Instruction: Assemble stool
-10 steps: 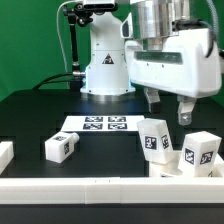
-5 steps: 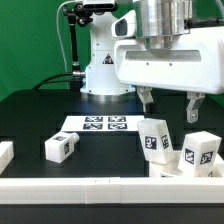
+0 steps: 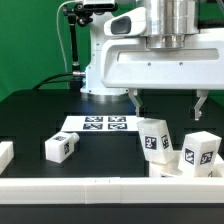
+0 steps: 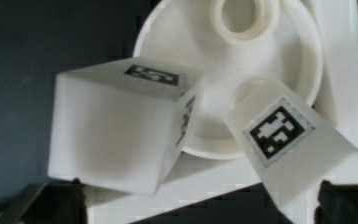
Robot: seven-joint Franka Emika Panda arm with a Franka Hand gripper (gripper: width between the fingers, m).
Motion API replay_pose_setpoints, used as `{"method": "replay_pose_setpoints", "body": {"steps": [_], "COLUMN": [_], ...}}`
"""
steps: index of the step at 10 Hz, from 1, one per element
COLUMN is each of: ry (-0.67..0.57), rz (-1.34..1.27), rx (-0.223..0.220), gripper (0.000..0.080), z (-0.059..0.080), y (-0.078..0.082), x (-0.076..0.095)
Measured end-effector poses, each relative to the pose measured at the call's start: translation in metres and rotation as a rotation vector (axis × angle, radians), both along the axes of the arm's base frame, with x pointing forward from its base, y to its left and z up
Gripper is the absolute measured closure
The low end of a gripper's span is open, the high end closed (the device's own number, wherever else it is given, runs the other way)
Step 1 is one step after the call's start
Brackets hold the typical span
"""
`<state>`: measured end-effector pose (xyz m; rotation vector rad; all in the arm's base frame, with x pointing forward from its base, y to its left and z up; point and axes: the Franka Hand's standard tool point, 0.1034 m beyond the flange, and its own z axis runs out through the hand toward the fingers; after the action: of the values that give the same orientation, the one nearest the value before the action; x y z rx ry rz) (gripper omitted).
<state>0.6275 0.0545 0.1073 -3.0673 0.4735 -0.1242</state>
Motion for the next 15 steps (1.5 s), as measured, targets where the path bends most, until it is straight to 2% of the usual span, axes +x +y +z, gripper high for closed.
{"method": "replay_pose_setpoints", "body": {"steps": [2, 7, 10, 15], "ry": [-0.005, 0.001, 0.010, 0.005], "rz": [0.288, 0.638, 0.880, 1.048], "rx": [-0.034, -0.085, -0.123, -0.158], "gripper": [0.0151, 0.0151, 0.0151, 0.0151], "z": [0.000, -0.001, -0.005, -0.014], "y": [-0.002, -0.012, -0.008, -0.007], "x": [0.000, -0.001, -0.005, -0.008]}}
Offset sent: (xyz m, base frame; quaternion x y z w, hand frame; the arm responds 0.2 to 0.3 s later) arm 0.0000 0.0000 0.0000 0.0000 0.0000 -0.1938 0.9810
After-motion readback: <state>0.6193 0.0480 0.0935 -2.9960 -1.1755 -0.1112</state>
